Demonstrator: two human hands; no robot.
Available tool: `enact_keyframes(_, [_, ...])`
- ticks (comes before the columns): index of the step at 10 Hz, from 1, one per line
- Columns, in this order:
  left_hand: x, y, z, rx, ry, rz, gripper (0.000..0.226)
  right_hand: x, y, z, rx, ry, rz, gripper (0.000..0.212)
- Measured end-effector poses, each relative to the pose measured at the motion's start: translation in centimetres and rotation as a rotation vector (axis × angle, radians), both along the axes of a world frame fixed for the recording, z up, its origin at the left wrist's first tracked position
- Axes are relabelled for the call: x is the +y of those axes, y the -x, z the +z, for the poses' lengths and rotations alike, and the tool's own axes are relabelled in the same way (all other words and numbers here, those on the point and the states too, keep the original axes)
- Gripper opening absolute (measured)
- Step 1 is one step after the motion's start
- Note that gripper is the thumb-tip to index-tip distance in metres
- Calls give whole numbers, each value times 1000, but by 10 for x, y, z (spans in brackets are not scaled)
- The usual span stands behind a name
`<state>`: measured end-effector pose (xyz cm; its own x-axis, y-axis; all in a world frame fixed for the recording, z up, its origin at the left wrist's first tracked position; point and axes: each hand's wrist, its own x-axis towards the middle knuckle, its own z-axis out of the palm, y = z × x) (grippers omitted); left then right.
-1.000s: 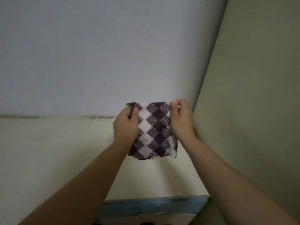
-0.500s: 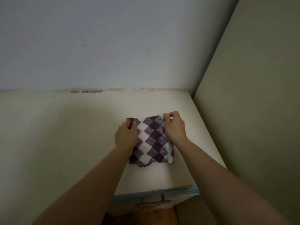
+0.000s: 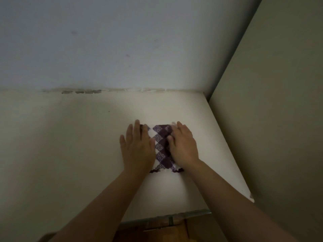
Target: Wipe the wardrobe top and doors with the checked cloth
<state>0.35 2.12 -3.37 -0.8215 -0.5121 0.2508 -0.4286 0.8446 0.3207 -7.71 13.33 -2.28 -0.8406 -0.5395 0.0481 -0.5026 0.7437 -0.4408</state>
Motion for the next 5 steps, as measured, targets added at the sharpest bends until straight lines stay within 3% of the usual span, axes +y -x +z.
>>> enact_keyframes(1, [8,-2,0,-260,16,-167,74,-2,-6,-7,-49,-236,55,55])
enact_keyframes(2, [7,-4,-10,-388,-19,-181,86,2,-4,-12,-40,-327,83,57])
enact_keyframes(4, [9,-2,-2,-443,4,-133,66,2,1,-8,-30,-364,107,57])
enact_keyframes(5, [9,-2,17,-419,9,-131,59,5,-2,5,-86,-275,93,59])
